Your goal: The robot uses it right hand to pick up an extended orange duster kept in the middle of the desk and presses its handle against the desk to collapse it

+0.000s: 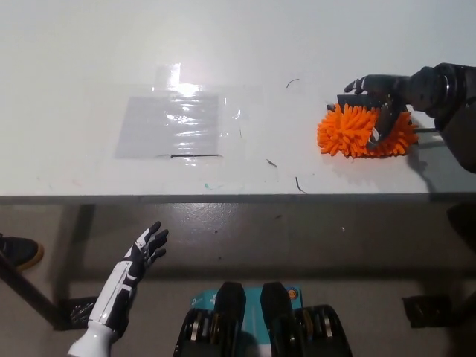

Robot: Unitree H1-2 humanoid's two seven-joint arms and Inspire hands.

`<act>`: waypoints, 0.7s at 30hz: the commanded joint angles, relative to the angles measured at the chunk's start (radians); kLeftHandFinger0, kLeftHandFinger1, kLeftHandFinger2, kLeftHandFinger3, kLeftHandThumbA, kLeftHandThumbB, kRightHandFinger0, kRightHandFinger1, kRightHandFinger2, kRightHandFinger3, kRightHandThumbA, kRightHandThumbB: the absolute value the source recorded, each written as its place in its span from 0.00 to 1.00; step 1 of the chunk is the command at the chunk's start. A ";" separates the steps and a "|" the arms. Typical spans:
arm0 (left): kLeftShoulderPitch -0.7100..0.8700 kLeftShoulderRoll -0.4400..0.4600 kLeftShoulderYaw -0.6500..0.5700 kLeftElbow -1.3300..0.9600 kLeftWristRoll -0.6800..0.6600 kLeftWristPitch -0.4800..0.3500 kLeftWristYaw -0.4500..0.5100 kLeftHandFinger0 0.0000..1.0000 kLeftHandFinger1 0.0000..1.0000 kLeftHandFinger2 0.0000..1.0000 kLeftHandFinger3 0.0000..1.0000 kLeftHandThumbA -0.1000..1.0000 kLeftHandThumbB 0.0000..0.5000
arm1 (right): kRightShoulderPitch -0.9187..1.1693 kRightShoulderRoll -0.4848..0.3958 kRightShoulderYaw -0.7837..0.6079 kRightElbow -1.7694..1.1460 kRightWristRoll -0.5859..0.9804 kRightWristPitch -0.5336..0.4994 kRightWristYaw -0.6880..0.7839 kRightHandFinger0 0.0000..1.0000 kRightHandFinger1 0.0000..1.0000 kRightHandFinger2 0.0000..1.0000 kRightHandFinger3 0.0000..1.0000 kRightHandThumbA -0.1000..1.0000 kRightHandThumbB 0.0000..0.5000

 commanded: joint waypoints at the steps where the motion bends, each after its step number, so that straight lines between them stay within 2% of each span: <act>1: -0.011 0.013 0.000 -0.029 -0.004 -0.027 -0.019 1.00 1.00 1.00 1.00 1.00 0.26 | -0.068 -0.008 0.000 0.007 -0.043 -0.022 -0.030 1.00 1.00 1.00 1.00 1.00 0.94; 4: -0.012 0.016 0.000 -0.032 0.001 -0.024 -0.019 1.00 1.00 1.00 1.00 1.00 0.29 | -0.067 0.000 0.002 0.024 -0.051 -0.022 -0.038 1.00 1.00 1.00 1.00 1.00 0.91; 6: -0.013 0.017 0.001 -0.030 -0.007 -0.024 -0.022 1.00 1.00 1.00 1.00 1.00 0.29 | -0.070 0.016 0.003 0.071 -0.054 -0.034 -0.055 1.00 1.00 1.00 1.00 1.00 0.97; 8: -0.015 0.016 0.001 -0.026 -0.006 -0.033 -0.020 1.00 1.00 1.00 1.00 1.00 0.24 | -0.076 0.035 0.016 0.119 -0.071 -0.034 -0.067 1.00 1.00 1.00 1.00 1.00 0.98; 10: -0.014 0.015 -0.001 -0.033 -0.003 -0.027 -0.020 1.00 1.00 1.00 1.00 1.00 0.22 | -0.079 0.048 0.039 0.144 -0.095 -0.021 -0.063 1.00 1.00 1.00 1.00 1.00 0.94; 11: -0.013 0.016 -0.002 -0.036 -0.001 -0.027 -0.020 1.00 1.00 1.00 1.00 1.00 0.20 | -0.086 0.059 0.049 0.177 -0.097 -0.016 -0.045 1.00 1.00 1.00 1.00 1.00 0.88; 13: -0.014 0.015 -0.001 -0.034 0.002 -0.032 -0.018 1.00 1.00 1.00 1.00 1.00 0.20 | -0.085 0.074 0.041 0.222 -0.084 -0.029 -0.047 1.00 1.00 1.00 1.00 1.00 0.63; 15: -0.017 0.017 0.001 -0.032 -0.003 -0.030 -0.020 1.00 1.00 1.00 1.00 1.00 0.23 | -0.080 0.085 0.041 0.252 -0.087 -0.040 -0.103 1.00 1.00 1.00 1.00 0.72 0.41; 16: -0.019 0.018 0.001 -0.033 -0.009 -0.026 -0.022 1.00 1.00 1.00 1.00 1.00 0.23 | -0.073 0.090 0.041 0.258 -0.094 -0.040 -0.167 0.77 0.71 0.88 1.00 0.41 0.38; 17: -0.021 0.020 0.002 -0.034 -0.008 -0.024 -0.022 1.00 1.00 1.00 1.00 1.00 0.24 | -0.070 0.095 0.035 0.266 -0.094 -0.037 -0.216 0.71 0.81 0.96 1.00 0.15 0.09; 18: -0.023 0.021 0.002 -0.034 -0.007 -0.027 -0.022 1.00 1.00 1.00 1.00 1.00 0.23 | -0.066 0.095 0.052 0.266 -0.115 -0.057 -0.259 0.70 0.81 0.88 1.00 0.01 0.29; 19: -0.024 0.022 0.001 -0.035 -0.006 -0.027 -0.023 1.00 1.00 1.00 1.00 1.00 0.23 | -0.061 0.095 0.059 0.267 -0.129 -0.072 -0.309 0.50 0.63 0.72 0.86 0.00 0.30; 20: -0.024 0.023 0.001 -0.039 -0.007 -0.026 -0.024 1.00 1.00 1.00 1.00 1.00 0.22 | -0.052 0.094 0.054 0.264 -0.132 -0.091 -0.381 0.09 0.23 0.36 0.61 0.00 0.29; 21: -0.026 0.022 0.002 -0.035 -0.006 -0.033 -0.023 1.00 1.00 1.00 1.00 1.00 0.21 | -0.050 0.093 0.048 0.260 -0.128 -0.103 -0.414 0.00 0.03 0.22 0.35 0.00 0.27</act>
